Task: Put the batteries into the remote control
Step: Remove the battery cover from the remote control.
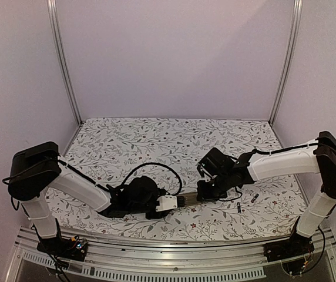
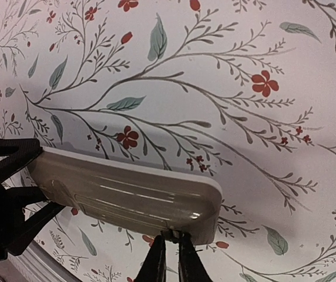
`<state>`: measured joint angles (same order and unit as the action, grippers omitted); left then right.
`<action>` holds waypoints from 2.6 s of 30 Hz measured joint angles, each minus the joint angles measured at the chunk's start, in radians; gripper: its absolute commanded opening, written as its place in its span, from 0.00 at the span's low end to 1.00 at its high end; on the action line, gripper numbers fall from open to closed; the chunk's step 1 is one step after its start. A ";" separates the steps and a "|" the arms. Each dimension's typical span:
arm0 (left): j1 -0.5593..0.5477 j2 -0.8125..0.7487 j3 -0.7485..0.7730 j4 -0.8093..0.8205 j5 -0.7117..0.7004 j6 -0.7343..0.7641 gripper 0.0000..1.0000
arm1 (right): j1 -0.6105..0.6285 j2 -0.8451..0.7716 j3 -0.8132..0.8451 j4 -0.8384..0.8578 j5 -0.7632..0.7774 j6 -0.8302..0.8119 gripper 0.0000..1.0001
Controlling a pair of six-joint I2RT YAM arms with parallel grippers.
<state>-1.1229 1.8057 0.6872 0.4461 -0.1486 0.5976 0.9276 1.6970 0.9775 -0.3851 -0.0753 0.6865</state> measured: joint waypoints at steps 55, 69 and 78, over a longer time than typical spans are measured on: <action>-0.002 -0.012 0.002 -0.032 -0.025 -0.019 0.00 | -0.015 -0.211 -0.184 0.454 -0.280 -0.187 0.25; -0.008 -0.012 0.002 -0.031 0.010 -0.018 0.00 | -0.026 -0.320 -0.187 0.388 -0.233 -0.176 0.36; -0.008 -0.006 0.021 -0.053 -0.005 -0.026 0.00 | -0.093 -0.349 -0.190 0.102 -0.050 -0.098 0.49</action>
<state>-1.1309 1.8000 0.7082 0.3931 -0.1539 0.5716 0.8345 1.3479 0.7872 -0.2832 -0.1257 0.5880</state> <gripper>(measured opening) 0.486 0.470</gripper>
